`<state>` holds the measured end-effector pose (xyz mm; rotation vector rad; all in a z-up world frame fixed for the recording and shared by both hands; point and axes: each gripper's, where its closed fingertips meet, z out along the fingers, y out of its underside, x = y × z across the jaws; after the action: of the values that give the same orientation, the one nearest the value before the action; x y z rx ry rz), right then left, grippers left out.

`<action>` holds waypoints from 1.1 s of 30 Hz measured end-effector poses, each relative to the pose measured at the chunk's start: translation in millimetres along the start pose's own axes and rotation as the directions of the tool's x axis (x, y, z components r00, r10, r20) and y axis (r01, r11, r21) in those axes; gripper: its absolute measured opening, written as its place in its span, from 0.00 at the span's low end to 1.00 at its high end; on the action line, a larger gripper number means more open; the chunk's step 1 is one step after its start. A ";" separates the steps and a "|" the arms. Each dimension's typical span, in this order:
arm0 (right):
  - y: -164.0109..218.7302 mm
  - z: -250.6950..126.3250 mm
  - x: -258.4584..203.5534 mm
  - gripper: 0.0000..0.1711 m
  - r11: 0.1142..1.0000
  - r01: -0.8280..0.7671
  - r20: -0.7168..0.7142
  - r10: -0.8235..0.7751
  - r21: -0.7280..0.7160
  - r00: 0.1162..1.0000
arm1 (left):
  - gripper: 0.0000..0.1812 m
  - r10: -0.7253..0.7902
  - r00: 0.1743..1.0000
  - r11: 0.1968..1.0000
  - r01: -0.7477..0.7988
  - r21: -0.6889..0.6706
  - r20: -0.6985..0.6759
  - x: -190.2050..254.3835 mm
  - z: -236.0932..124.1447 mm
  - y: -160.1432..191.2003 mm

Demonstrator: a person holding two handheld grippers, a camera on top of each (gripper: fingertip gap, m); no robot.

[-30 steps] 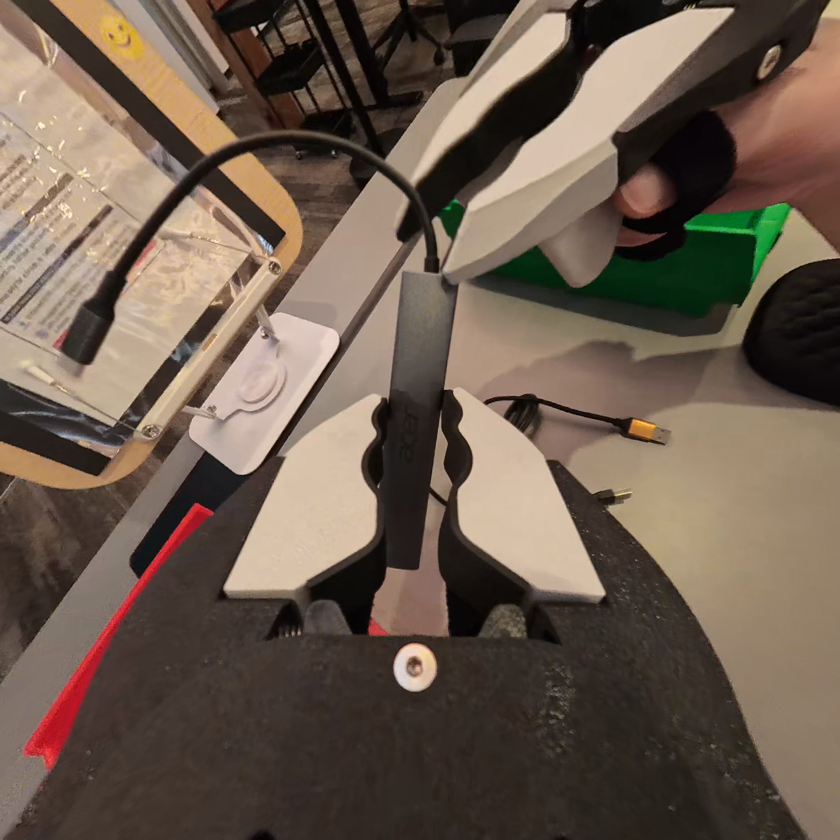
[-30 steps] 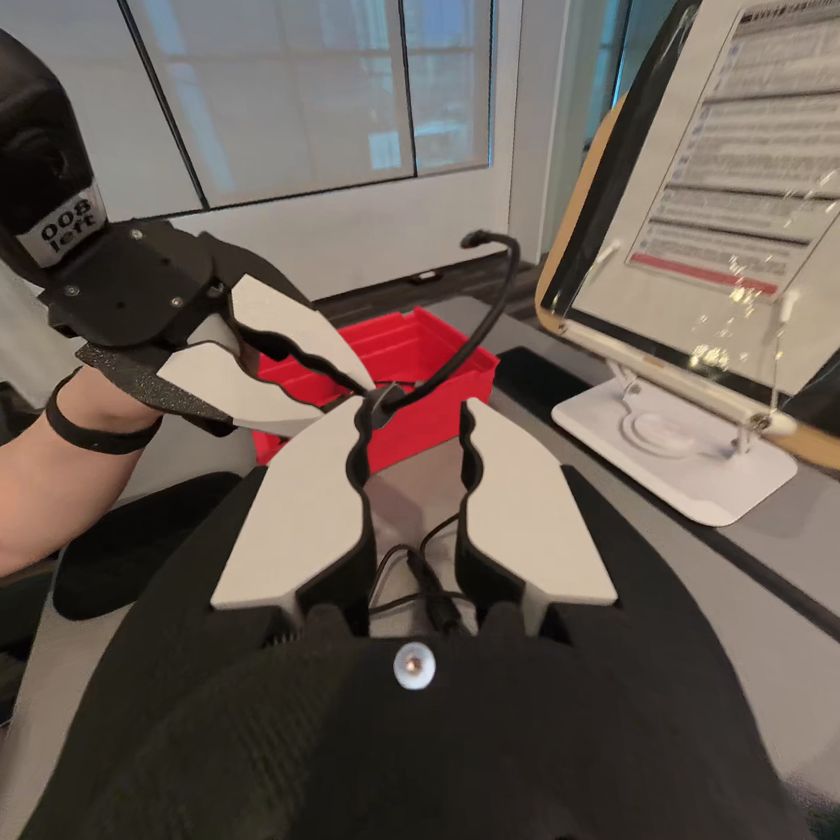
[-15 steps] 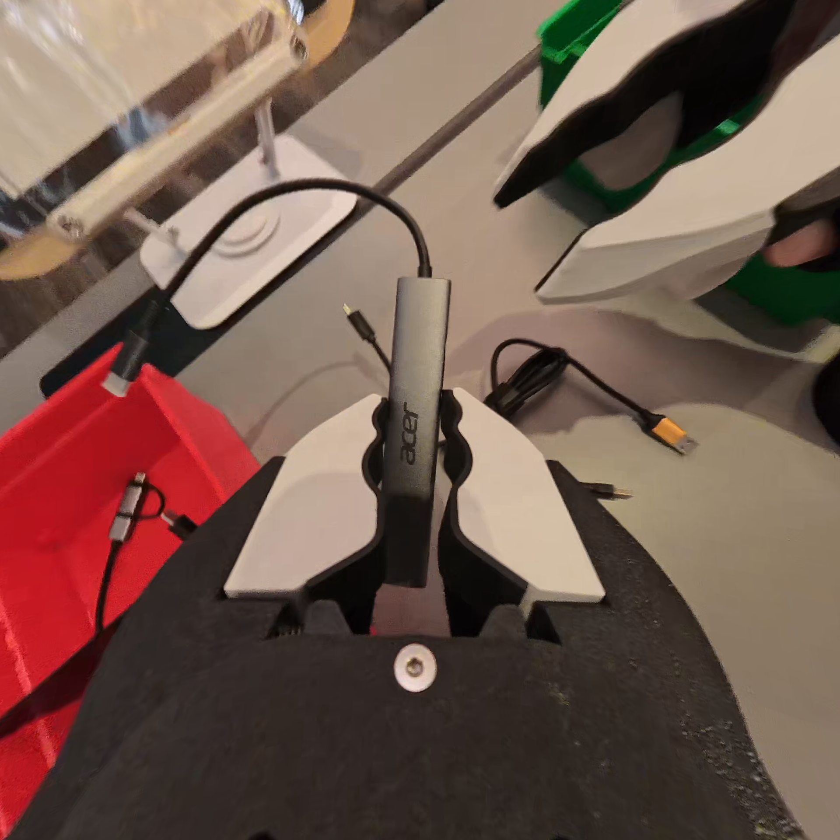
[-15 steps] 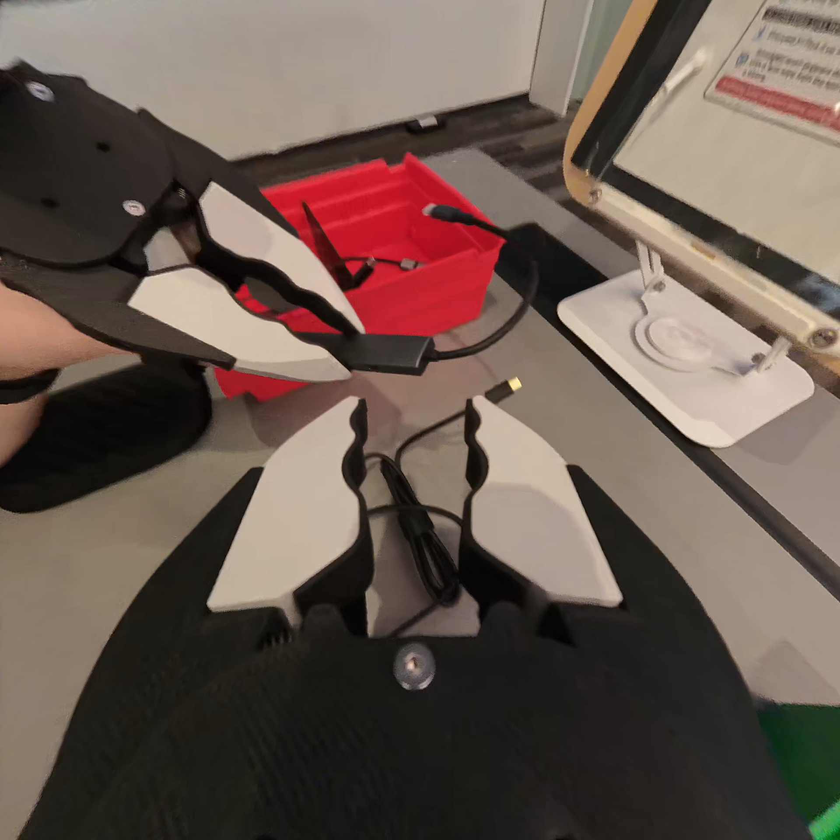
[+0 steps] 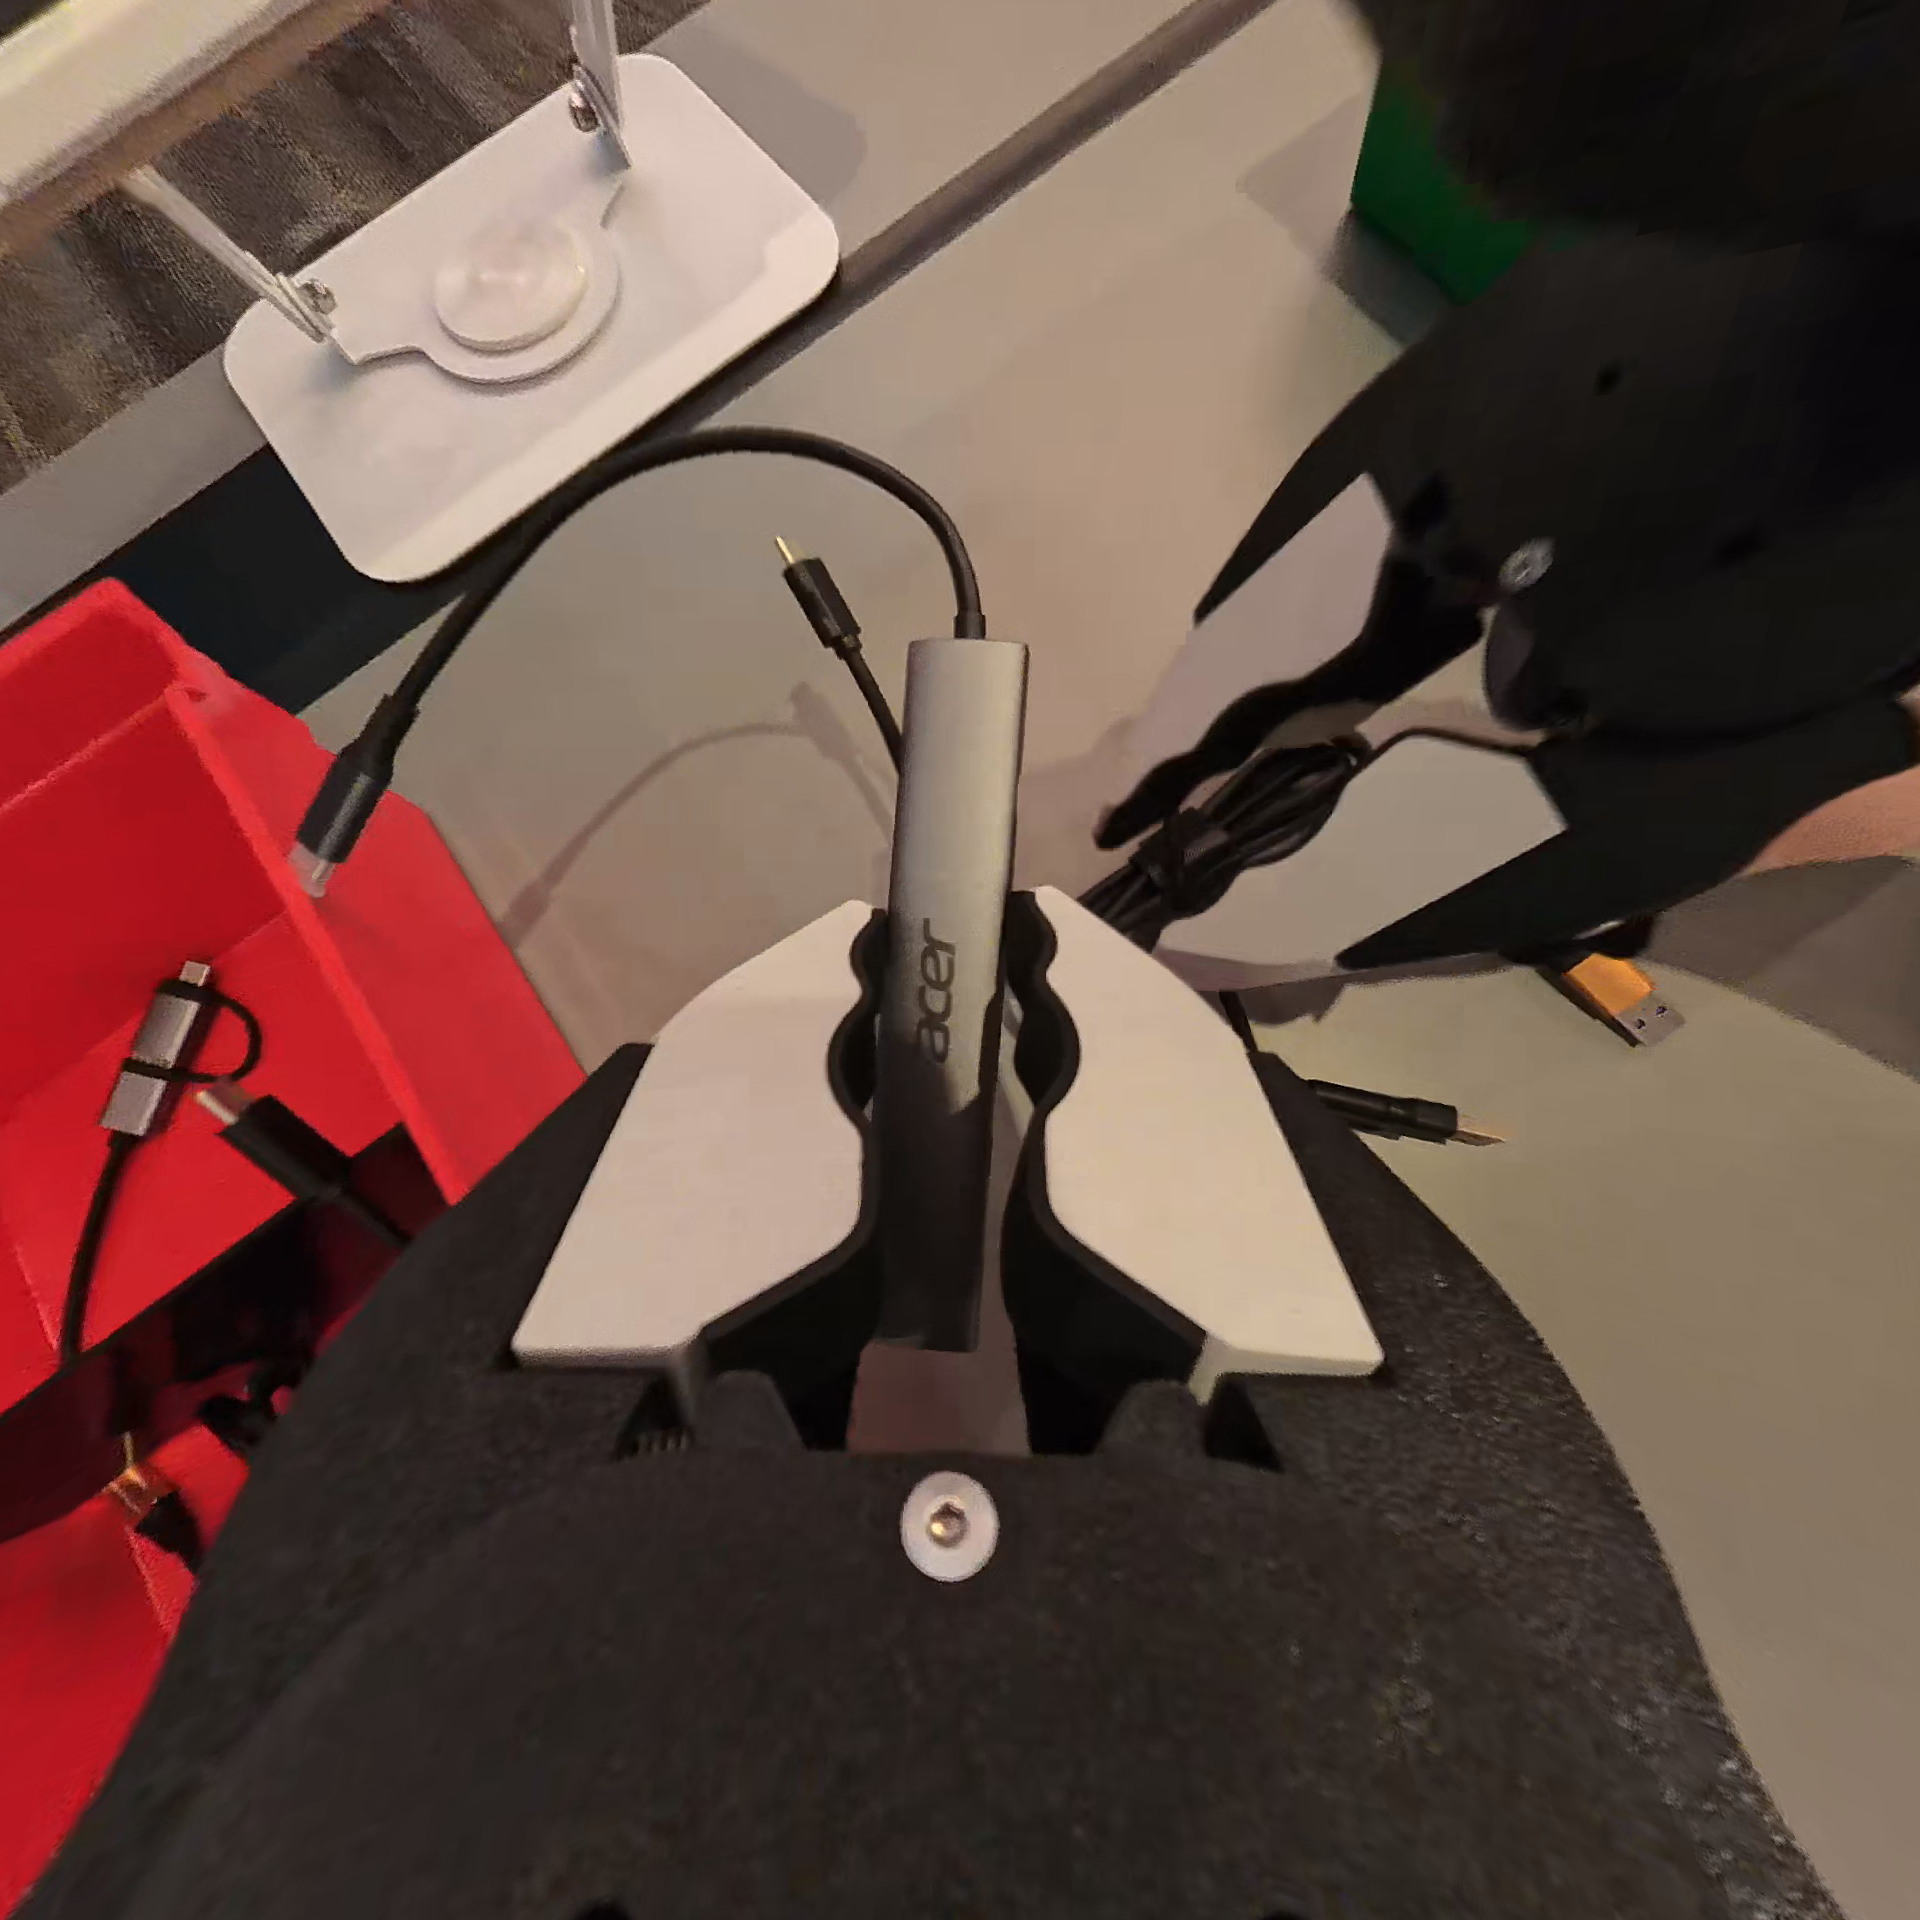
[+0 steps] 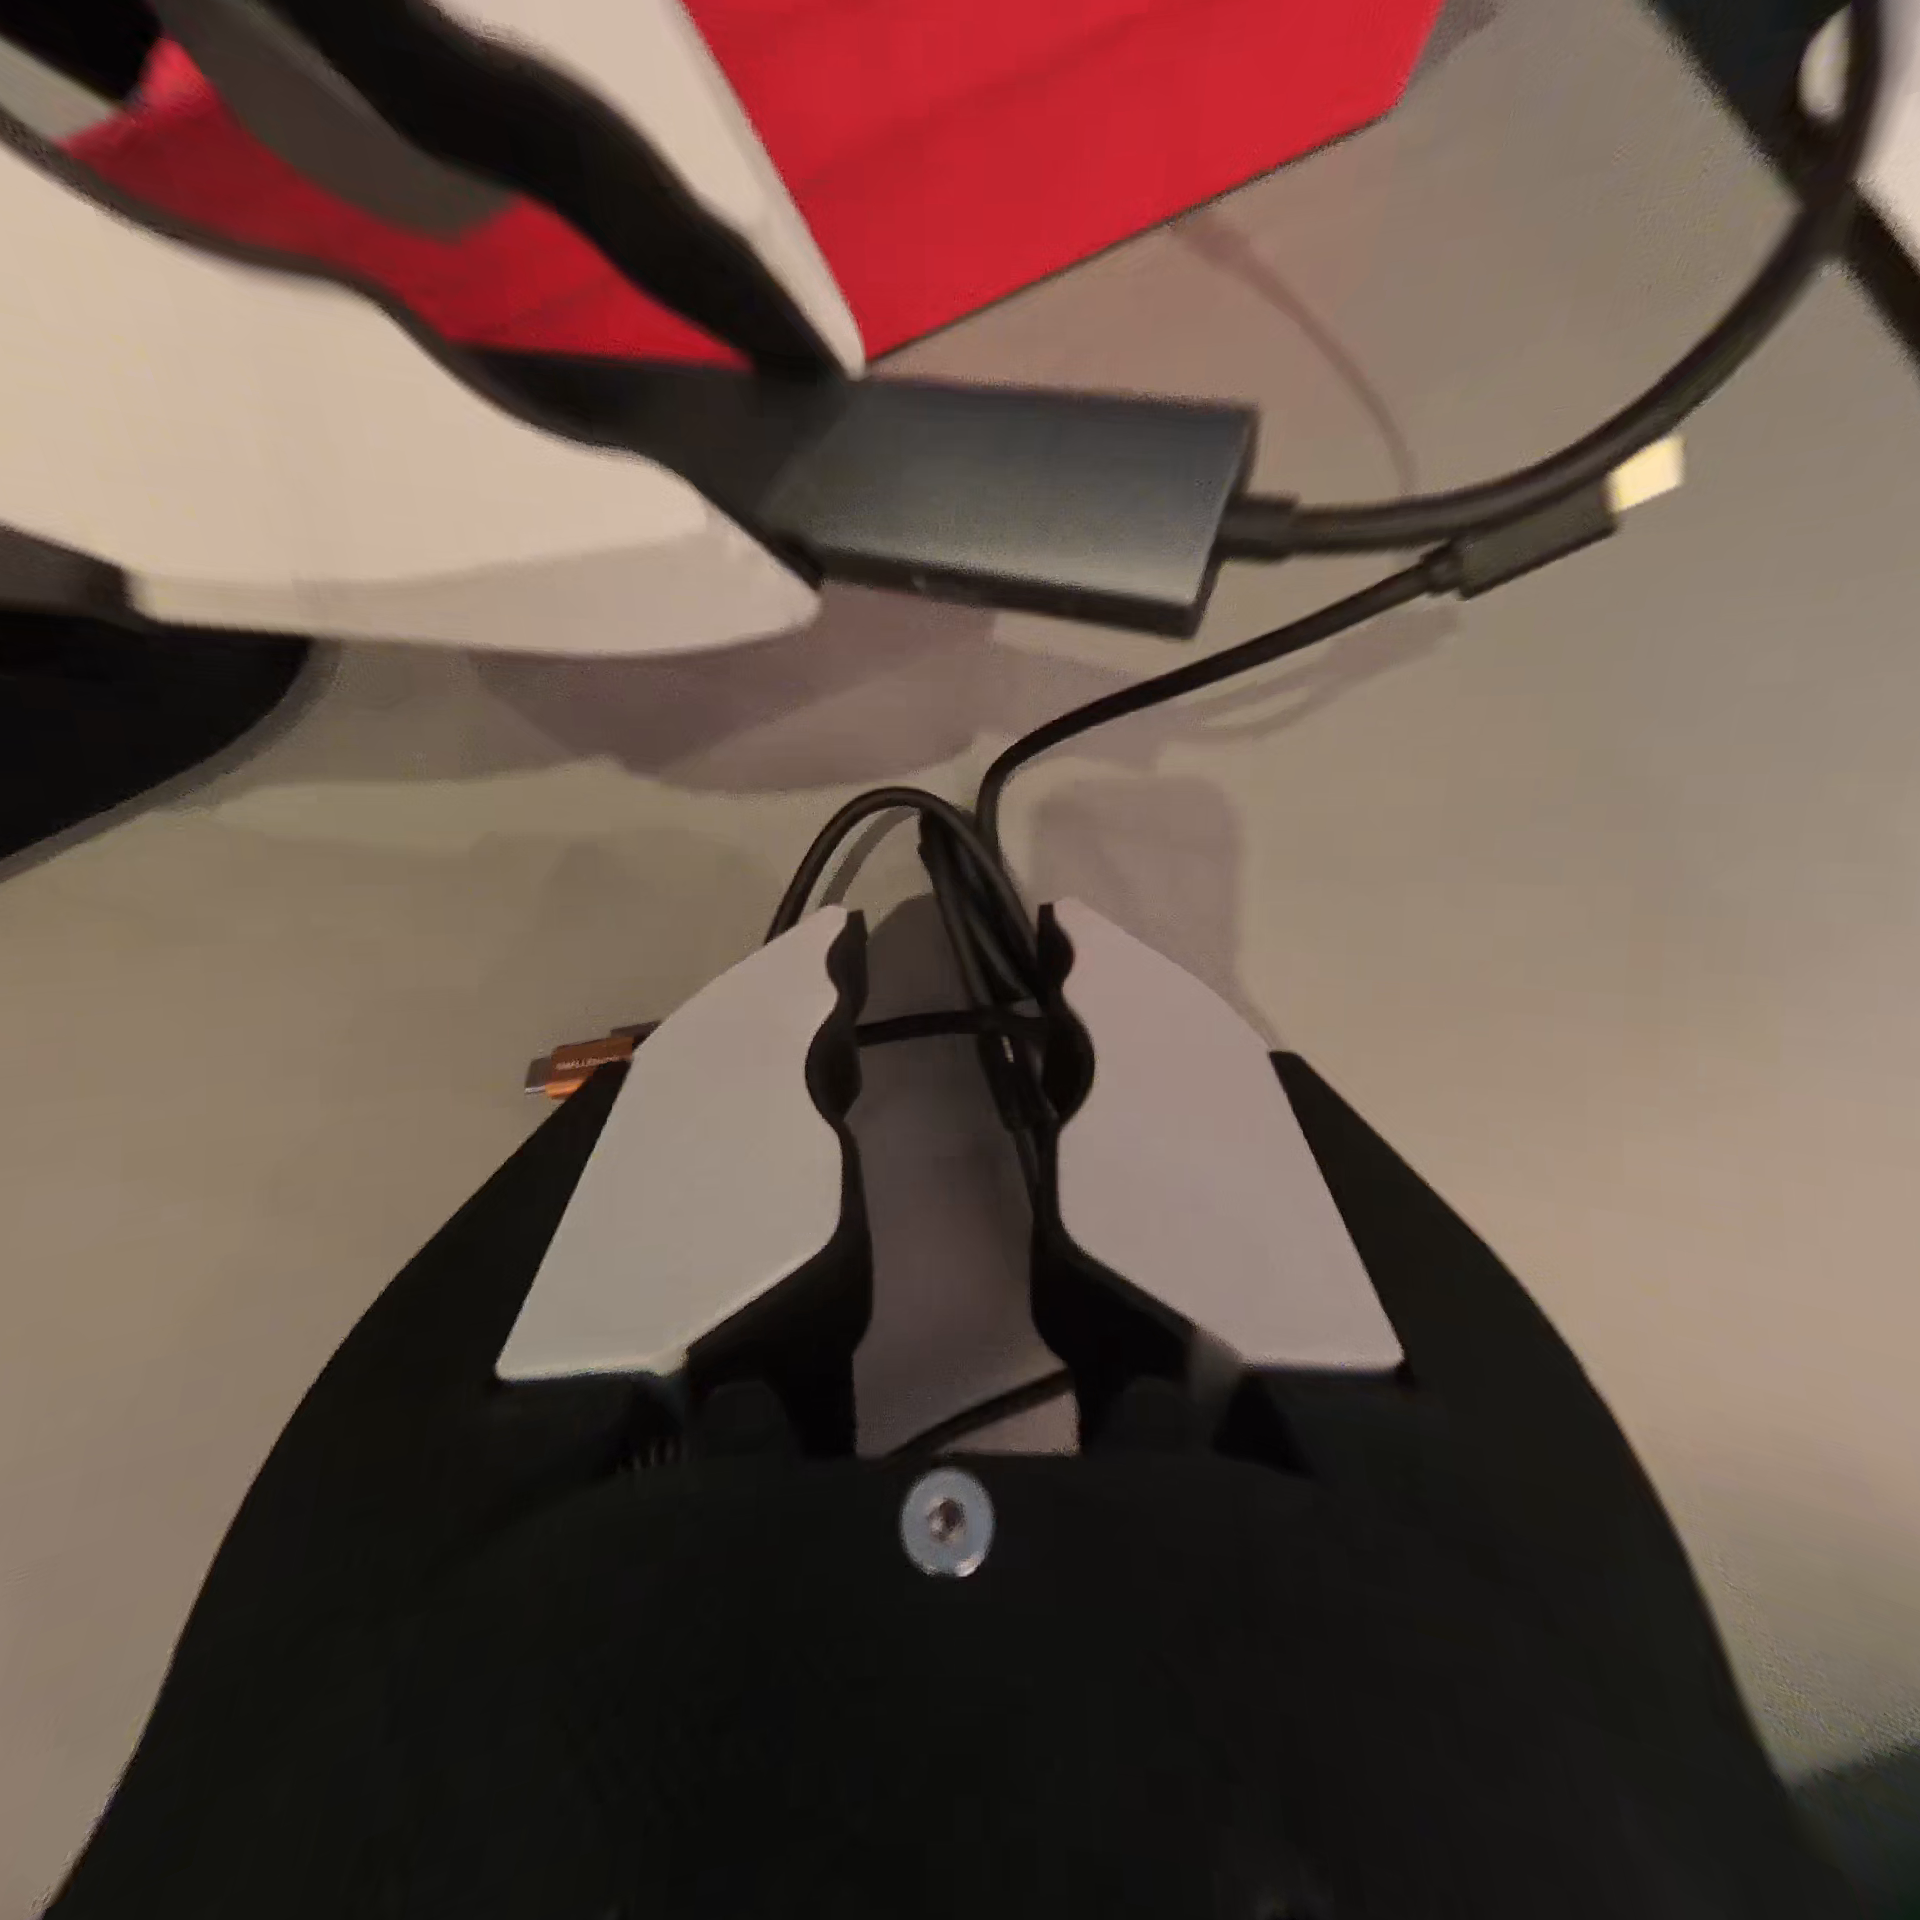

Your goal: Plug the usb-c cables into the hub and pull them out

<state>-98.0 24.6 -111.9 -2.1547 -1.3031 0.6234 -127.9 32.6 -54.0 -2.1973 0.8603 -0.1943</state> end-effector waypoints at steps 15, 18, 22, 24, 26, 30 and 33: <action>54.0 7.6 32.8 0.13 0.968 -0.060 -0.094 0.038 -0.242 0.995 | 0.12 -0.077 0.994 0.993 0.083 0.082 -0.072 -2.5 -20.1 -1.6; 71.9 -8.4 50.5 0.12 0.928 -0.208 -0.210 0.147 -0.308 0.967 | 0.12 -0.080 0.994 0.994 0.085 0.062 -0.078 0.7 -15.2 1.3; 83.6 -18.5 55.9 0.12 0.896 -0.290 -0.250 0.212 -0.335 0.945 | 0.12 -0.040 0.995 0.999 0.039 -0.018 -0.092 14.8 10.9 12.0; 85.7 -20.1 55.5 0.12 0.888 -0.304 -0.255 0.223 -0.345 0.941 | 0.12 -0.017 0.995 0.997 0.010 -0.076 -0.095 20.8 30.8 21.1; 87.9 -21.8 55.2 0.13 0.879 -0.308 -0.260 0.222 -0.363 0.940 | 0.12 0.004 0.996 0.993 -0.015 -0.120 -0.093 24.5 48.3 28.2; 88.5 -31.9 57.6 0.16 0.870 -0.309 -0.285 0.207 -0.383 0.936 | 0.12 0.019 0.997 0.985 -0.031 -0.173 -0.076 23.1 73.4 37.3; 75.7 -44.3 59.4 0.18 0.900 -0.280 -0.293 0.183 -0.334 0.938 | 0.12 0.012 0.996 0.981 -0.030 -0.193 -0.091 25.0 82.5 43.5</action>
<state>4.4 39.5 -135.0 -2.6256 -1.0966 0.1787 -99.8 44.7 -145.6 -2.3741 0.9878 -0.2072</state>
